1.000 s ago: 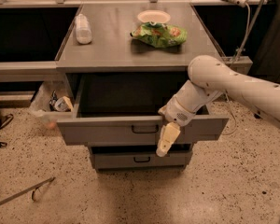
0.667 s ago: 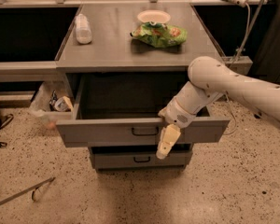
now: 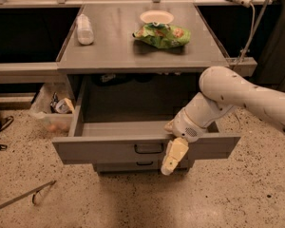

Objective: Open top drawer

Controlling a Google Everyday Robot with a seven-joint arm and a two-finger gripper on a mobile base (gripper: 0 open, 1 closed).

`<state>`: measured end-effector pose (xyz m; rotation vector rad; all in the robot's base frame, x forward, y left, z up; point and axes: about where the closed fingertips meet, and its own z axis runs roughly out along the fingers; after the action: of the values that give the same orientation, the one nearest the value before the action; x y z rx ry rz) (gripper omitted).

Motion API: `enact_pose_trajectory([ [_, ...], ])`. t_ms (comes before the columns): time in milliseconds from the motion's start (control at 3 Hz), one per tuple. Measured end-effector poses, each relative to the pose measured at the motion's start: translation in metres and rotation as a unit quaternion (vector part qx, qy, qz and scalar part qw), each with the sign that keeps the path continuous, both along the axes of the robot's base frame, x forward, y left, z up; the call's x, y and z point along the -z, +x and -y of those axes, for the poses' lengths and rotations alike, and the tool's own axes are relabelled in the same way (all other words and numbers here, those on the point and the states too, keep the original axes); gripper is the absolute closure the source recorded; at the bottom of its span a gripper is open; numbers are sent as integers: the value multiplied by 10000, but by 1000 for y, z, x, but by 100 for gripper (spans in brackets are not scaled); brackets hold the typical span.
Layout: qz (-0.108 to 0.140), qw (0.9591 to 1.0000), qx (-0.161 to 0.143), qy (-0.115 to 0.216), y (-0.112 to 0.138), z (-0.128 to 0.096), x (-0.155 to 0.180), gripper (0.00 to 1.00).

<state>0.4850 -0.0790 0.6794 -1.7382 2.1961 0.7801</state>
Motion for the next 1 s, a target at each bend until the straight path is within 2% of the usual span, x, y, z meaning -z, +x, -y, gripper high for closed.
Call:
enact_pose_trajectory([
  [1000, -136, 9998, 31, 134, -12, 0, 2, 0],
])
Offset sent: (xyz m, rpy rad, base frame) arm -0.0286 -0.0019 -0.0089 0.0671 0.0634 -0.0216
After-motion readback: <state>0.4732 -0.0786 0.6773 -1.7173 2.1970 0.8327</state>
